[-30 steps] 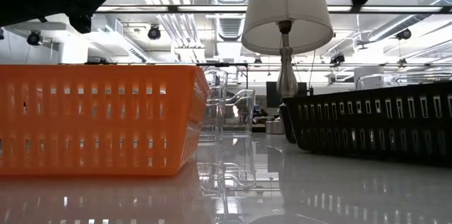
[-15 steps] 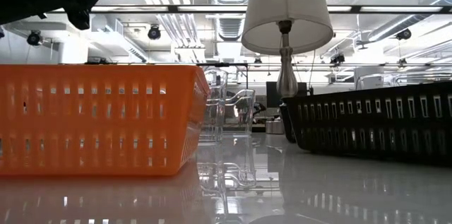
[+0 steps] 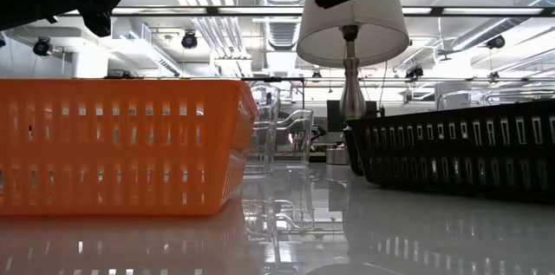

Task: Stack baskets by color
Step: Stack the top black bin on the bottom black bin

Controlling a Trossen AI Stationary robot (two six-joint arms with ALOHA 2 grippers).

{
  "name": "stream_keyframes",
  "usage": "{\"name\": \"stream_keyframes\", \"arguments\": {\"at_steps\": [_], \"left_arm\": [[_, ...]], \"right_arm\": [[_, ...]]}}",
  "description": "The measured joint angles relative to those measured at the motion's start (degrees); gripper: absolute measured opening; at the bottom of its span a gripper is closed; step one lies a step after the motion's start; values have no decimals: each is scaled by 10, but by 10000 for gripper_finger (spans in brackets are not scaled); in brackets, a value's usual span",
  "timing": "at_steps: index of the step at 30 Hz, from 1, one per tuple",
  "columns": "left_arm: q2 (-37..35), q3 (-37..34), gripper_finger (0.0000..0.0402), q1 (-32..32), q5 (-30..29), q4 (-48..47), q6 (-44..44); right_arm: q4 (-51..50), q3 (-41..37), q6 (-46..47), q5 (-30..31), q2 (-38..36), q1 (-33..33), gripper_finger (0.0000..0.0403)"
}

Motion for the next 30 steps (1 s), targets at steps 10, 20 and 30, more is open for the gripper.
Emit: {"name": "stream_keyframes", "arguments": {"at_steps": [10, 20, 30], "left_arm": [[-19, 1, 86, 0, 64, 48, -2], [-29, 1, 86, 0, 82, 54, -1], [-32, 1, 86, 0, 73, 56, 17]], "right_arm": [[-133, 87, 72, -289, 78, -38, 223], [-240, 88, 228, -326, 131, -87, 219], [-273, 91, 251, -330, 173, -113, 219]]}}
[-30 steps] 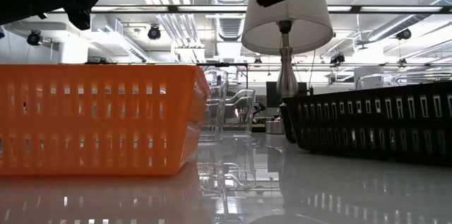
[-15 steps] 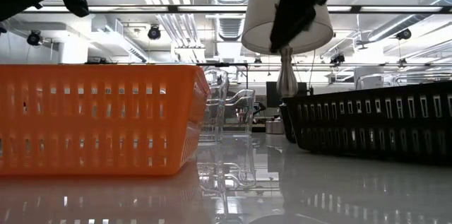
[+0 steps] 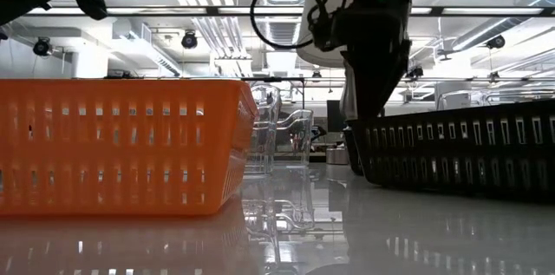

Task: Stack baskets by color
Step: Stack the top black bin on the bottom black bin

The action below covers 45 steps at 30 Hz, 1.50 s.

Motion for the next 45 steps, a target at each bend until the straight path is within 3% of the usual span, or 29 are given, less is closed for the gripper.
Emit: {"name": "stream_keyframes", "arguments": {"at_steps": [7, 20, 24, 34, 45], "left_arm": [[0, 0, 86, 0, -4, 0, 15], [1, 0, 86, 0, -5, -1, 16], [0, -1, 86, 0, -5, -1, 16], [0, -1, 86, 0, -5, -1, 16], [0, -1, 86, 0, -5, 0, 15]], "right_arm": [[5, 0, -16, 29, 12, -9, 219], [40, 0, -27, 30, 50, -10, 215], [44, 0, -29, 30, 54, -10, 180], [45, 0, -3, 32, 54, -10, 26], [22, 13, -10, 59, 53, 0, 11]]}}
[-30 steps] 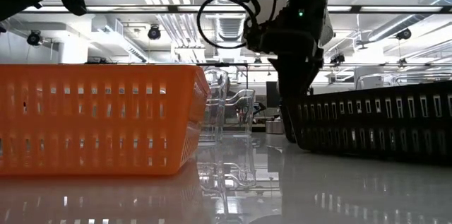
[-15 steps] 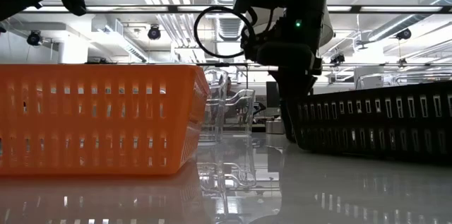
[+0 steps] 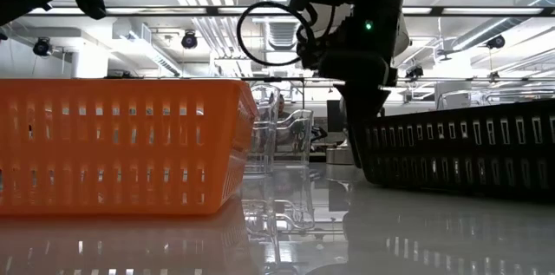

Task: Stack baskets by color
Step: Stack the top black bin on the bottom black bin

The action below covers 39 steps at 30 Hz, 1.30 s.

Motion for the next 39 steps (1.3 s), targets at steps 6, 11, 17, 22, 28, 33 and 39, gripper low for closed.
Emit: {"name": "stream_keyframes", "arguments": {"at_steps": [6, 11, 17, 22, 28, 33, 39], "left_arm": [[0, 0, 86, 0, 0, 0, 0], [0, 0, 86, 0, 0, 0, 0], [0, 0, 86, 0, 0, 0, 0], [0, 0, 86, 0, 0, 0, 0], [0, 0, 86, 0, 0, 0, 0], [0, 0, 86, 0, 0, 0, -3], [0, 0, 86, 0, 0, 0, -3]], "right_arm": [[-47, 46, -27, 17, 0, 11, 11], [-83, 91, -67, 20, -1, 20, 11], [-126, 144, -129, 10, -1, 40, 11], [-171, 192, -219, 9, -1, 70, 10], [-196, 223, -367, -22, -1, 127, 9], [-197, 224, -379, -26, -2, 180, 9], [-196, 224, -331, -24, -2, 238, 9]]}}
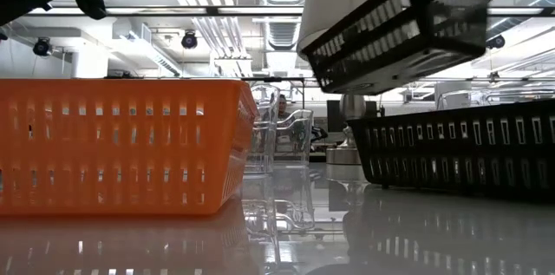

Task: Stack baskets by color
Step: Stack the top black bin on the bottom black bin

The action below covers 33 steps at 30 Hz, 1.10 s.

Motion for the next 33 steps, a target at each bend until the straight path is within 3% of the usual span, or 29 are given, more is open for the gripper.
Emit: {"name": "stream_keyframes", "arguments": {"at_steps": [13, 17, 23, 33], "left_arm": [[0, 0, 86, 0, 0, 0, 0], [0, 0, 86, 0, 0, 0, 0], [0, 0, 86, 0, 0, 0, 0], [0, 0, 86, 0, 0, 0, 0]], "right_arm": [[54, -29, 58, 143, 0, 119, 9], [66, -67, 98, 149, 0, 130, 9], [108, -117, 84, 146, 0, 136, 9], [113, -129, 106, 141, 0, 135, 9]]}}
